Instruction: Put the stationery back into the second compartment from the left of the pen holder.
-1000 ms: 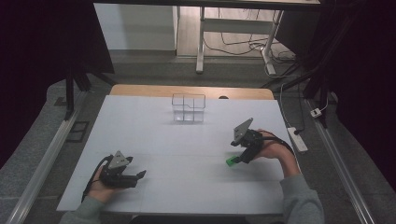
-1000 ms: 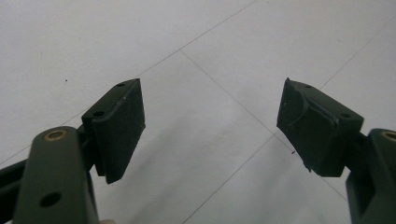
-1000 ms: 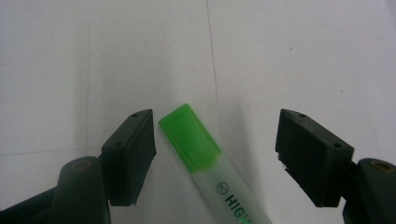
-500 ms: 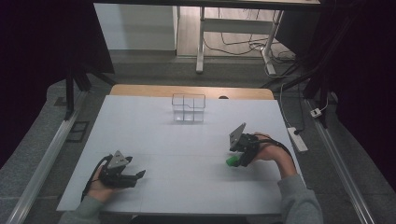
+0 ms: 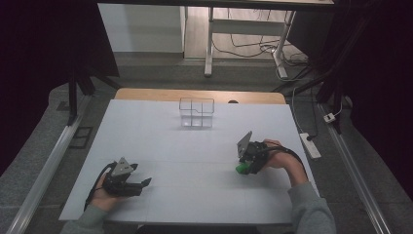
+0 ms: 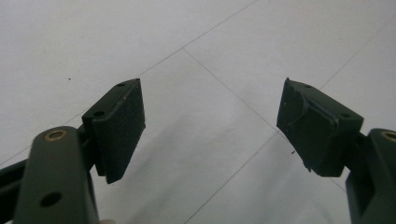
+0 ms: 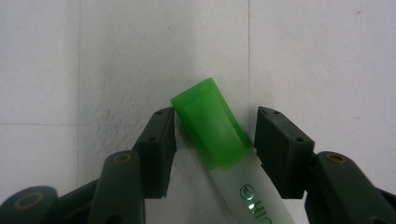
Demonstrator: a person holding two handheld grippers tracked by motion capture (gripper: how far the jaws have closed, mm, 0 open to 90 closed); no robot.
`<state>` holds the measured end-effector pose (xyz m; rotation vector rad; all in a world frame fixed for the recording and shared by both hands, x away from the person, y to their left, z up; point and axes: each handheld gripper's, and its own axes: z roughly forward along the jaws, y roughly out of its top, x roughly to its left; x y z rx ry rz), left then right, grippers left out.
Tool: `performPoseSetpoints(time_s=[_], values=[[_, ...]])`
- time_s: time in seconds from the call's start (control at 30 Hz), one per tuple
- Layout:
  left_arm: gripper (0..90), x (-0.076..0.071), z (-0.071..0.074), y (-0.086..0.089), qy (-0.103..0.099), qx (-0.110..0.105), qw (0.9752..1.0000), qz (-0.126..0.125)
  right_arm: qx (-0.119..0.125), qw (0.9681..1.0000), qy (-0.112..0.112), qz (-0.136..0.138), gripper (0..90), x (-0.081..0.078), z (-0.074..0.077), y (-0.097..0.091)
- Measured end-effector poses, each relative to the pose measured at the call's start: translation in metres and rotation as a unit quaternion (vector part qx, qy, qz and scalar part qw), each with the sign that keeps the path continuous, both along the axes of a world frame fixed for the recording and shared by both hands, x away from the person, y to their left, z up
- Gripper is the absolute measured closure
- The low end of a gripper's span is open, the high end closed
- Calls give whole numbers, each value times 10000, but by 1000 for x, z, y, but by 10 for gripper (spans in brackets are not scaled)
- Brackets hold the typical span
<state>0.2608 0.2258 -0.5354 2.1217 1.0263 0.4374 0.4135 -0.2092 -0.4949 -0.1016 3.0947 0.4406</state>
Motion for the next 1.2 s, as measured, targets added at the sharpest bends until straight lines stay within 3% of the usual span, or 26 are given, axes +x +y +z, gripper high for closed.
performPoseSetpoints(time_s=[0.2, 0.37, 0.5, 0.7, 0.9, 1.03, 1.2], values=[[231, 0, -1, -1, 50, 35, 10000, -35, 22, 9999, -15, 153, 521, 0, -1, 0], [232, 0, -2, 0, 81, 42, 10000, -18, 14, 9994, 44, 330, 660, -3, 1, 0], [232, -2, -1, 0, 67, 35, 10000, -11, -111, 9987, -149, 484, 662, -7, 2, 4], [232, -2, -1, 1, 57, 14, 10000, 8, -27, 9991, -258, 336, 664, -7, 3, 2], [232, -2, 0, 4, 49, -11, 10000, 37, 532, 9981, -298, 16, 664, -6, 17, -5], [232, -2, 0, 4, 39, -32, 10000, 37, 909, 9951, -283, -257, 664, -4, 24, -8], [232, -2, 0, 4, 28, -36, 10000, 45, 1190, 9913, -329, -449, 664, -5, 34, -10]])
